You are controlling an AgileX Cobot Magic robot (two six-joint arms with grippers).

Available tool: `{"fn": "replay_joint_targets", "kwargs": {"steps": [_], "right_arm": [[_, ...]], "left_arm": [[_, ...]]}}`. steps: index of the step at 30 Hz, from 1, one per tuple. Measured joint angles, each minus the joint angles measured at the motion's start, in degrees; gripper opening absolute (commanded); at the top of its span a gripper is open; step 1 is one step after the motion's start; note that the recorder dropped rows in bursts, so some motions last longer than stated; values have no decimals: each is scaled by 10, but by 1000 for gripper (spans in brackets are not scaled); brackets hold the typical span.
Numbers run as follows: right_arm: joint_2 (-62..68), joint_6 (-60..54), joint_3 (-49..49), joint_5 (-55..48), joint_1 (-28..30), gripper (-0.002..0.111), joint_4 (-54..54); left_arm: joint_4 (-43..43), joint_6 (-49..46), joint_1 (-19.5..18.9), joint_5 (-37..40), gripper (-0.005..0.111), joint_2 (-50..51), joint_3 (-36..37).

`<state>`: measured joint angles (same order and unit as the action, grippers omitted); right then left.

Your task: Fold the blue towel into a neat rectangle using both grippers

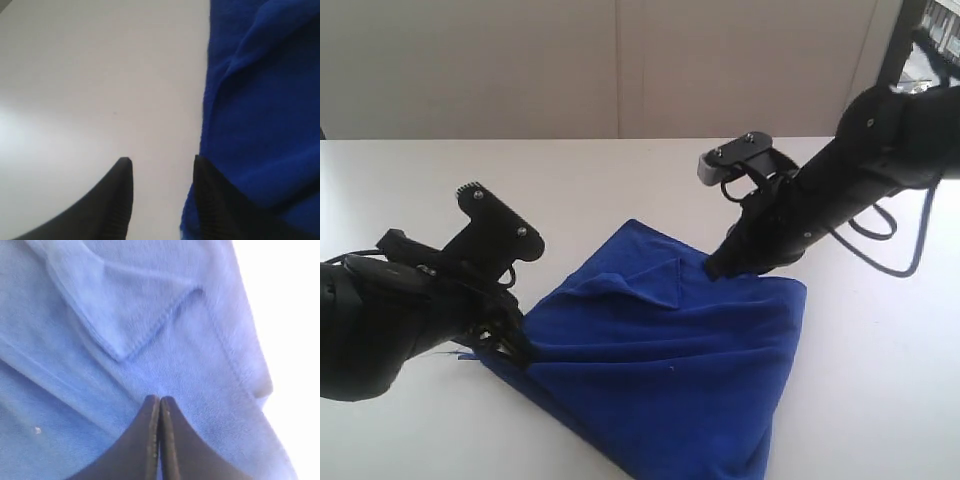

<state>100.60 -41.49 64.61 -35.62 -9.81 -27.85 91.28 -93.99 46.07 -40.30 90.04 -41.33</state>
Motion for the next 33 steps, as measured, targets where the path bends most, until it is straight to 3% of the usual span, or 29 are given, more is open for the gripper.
{"fn": "replay_joint_targets", "kwargs": {"steps": [6,10,12,17,18,24,33], "right_arm": [[-53,0,0,-87,-18,0,-7],[-55,3,-17,-128,-75,0,-5],[-55,19,-37,-129,-113,0,12],[-55,95,-97,-93,-186,0,66],[-55,103,-107,-83,-196,0,70],[-48,125,-145,-42,-237,0,75],[-13,131,-181,-45,-260,0,92]], "left_arm": [[-68,65,0,41,45,0,0],[-144,126,-5,82,42,12,0],[-167,146,-13,93,34,29,0],[-208,164,-44,143,2,66,-12],[-222,172,-49,159,0,72,-18],[-274,205,-59,197,0,100,-63],[-284,205,-59,211,0,112,-91]]}}
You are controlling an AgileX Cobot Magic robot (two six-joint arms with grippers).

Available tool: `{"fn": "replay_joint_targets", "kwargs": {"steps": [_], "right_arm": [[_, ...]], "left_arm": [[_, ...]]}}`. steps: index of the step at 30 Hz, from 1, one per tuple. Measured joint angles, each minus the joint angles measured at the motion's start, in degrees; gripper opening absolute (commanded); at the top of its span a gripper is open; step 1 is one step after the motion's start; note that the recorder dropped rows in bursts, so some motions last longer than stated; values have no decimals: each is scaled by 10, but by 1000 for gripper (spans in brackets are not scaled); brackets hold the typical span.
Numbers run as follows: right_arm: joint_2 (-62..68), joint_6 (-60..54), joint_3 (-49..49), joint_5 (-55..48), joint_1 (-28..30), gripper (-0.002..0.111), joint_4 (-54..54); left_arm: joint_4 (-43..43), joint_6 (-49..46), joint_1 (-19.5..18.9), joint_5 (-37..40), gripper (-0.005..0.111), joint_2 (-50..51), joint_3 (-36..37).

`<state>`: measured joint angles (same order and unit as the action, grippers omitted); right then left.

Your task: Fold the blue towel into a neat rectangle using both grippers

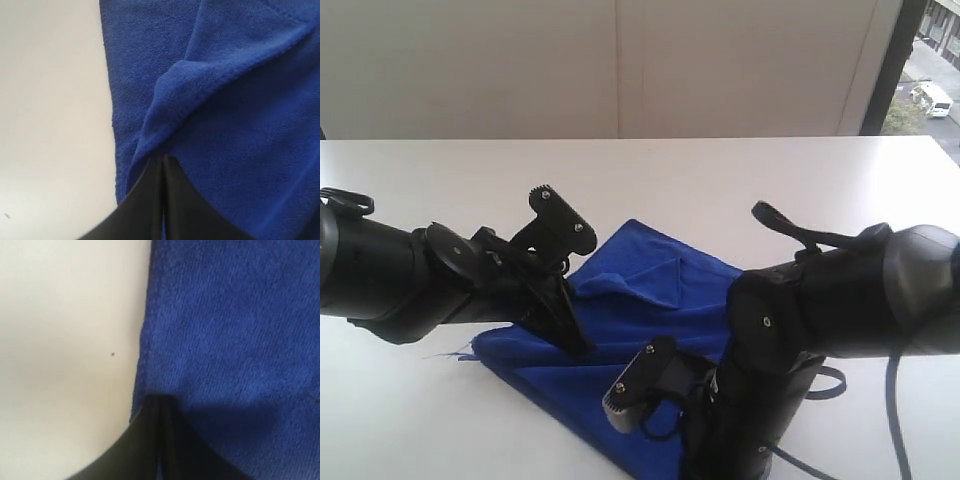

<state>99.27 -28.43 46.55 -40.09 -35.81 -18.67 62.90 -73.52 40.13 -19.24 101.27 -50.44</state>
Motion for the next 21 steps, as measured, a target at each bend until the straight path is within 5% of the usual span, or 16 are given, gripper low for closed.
{"fn": "replay_joint_targets", "kwargs": {"steps": [13,17,21], "right_arm": [[6,182,-8,-227,-2,0,258],[-9,199,-8,-236,-2,0,282],[-107,240,28,-119,-2,0,281]], "left_arm": [[-1,0,0,5,0,0,0],[-1,0,0,5,0,0,0],[-1,-8,-4,-16,0,-24,-1]]}}
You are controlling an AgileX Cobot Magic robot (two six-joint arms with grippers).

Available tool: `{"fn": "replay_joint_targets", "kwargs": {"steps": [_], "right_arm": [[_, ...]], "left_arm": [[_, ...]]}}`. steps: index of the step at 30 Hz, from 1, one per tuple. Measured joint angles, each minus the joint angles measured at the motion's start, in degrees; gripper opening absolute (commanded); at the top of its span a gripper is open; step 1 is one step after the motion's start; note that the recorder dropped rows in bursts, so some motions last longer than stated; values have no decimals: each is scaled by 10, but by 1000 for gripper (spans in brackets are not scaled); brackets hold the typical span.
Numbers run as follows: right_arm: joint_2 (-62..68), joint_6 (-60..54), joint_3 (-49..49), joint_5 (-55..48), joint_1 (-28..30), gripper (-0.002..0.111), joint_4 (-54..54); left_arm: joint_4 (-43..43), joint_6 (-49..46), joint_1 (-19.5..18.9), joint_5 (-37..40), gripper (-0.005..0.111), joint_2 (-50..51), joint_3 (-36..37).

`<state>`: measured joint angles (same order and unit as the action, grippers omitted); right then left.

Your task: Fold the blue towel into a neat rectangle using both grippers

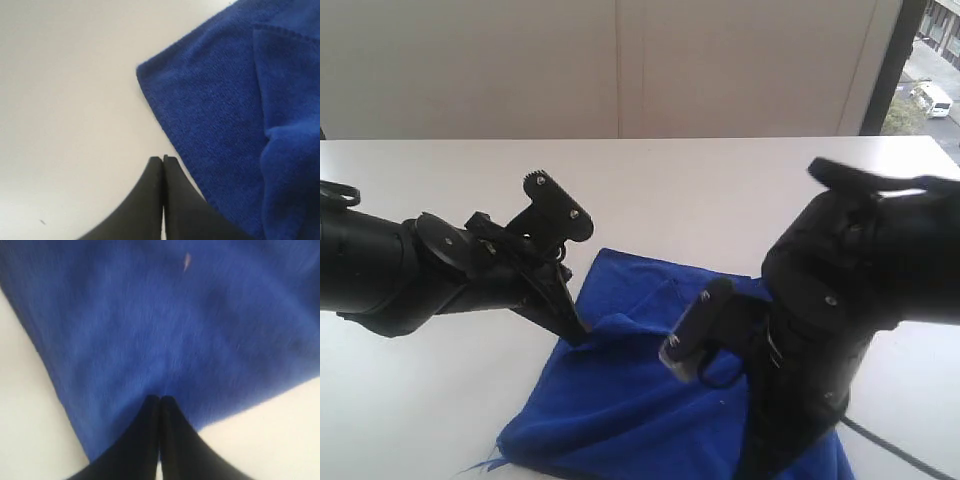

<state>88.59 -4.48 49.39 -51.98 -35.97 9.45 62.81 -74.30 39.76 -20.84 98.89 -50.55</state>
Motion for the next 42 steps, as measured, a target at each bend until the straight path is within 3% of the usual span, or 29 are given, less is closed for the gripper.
{"fn": "replay_joint_targets", "kwargs": {"steps": [3,7,9,11,25,28,31,34,42], "right_arm": [[0,4,3,85,0,0,-43],[69,4,3,151,0,0,-73],[90,2,3,148,0,0,-74],[106,1,3,126,0,0,-74],[141,89,-2,-7,0,0,123],[142,93,-2,-9,0,0,126],[142,93,-2,-9,0,0,125],[142,93,-2,-9,0,0,122],[142,94,-2,-9,0,0,115]], "left_arm": [[0,-2,-29,47,0,-17,-15],[-1,-5,-153,347,0,-24,-56],[-3,-7,-201,449,0,-24,-71],[-5,-14,-217,500,0,-24,-73],[-6,-32,-217,549,0,-24,-74],[-6,-73,-208,551,11,-18,-74],[-6,-120,-182,549,33,-2,-74],[3,-168,-148,523,48,14,-74],[45,-267,-59,398,48,62,-74]]}}
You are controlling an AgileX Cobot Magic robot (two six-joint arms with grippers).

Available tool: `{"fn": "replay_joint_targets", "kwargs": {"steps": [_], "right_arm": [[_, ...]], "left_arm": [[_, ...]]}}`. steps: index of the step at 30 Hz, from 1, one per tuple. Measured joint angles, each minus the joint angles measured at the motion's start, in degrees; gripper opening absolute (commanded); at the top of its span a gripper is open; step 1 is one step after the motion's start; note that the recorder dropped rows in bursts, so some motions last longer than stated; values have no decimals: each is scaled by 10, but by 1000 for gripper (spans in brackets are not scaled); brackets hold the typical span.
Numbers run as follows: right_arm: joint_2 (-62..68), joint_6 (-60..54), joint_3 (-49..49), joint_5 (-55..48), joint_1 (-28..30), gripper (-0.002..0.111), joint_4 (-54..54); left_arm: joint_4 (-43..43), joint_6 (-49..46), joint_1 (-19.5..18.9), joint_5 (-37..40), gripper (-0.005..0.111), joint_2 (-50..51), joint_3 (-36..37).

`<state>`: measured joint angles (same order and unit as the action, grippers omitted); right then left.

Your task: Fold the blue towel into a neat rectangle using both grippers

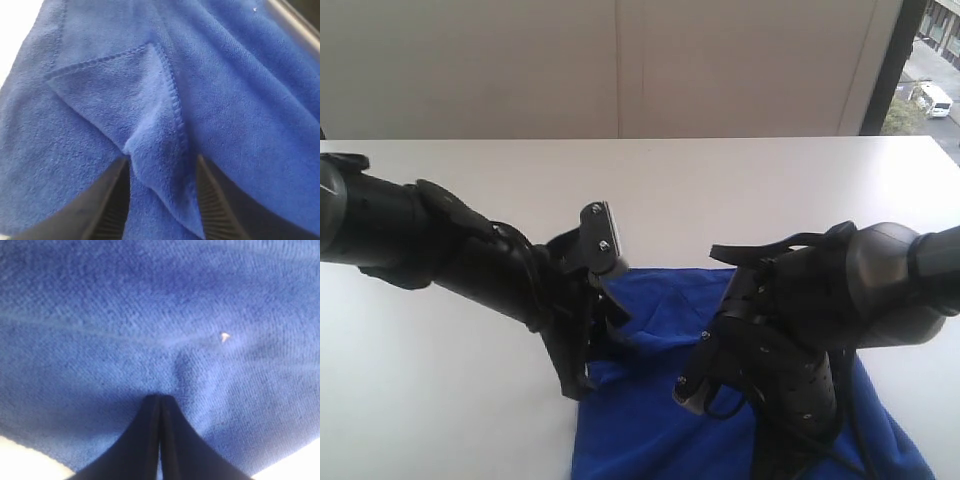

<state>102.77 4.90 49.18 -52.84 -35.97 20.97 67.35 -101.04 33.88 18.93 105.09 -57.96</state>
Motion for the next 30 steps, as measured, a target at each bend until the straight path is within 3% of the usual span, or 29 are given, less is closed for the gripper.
{"fn": "replay_joint_targets", "kwargs": {"steps": [6,17,22,30], "right_arm": [[0,0,0,8,0,0,-5],[0,1,0,9,0,0,-6],[0,1,0,9,0,0,-6],[0,1,0,9,0,0,-6]], "left_arm": [[64,-62,32,-54,48,34,-8],[143,-102,33,-56,47,55,-47],[173,-110,33,-59,25,79,-51],[205,-110,35,-100,0,86,-52]]}}
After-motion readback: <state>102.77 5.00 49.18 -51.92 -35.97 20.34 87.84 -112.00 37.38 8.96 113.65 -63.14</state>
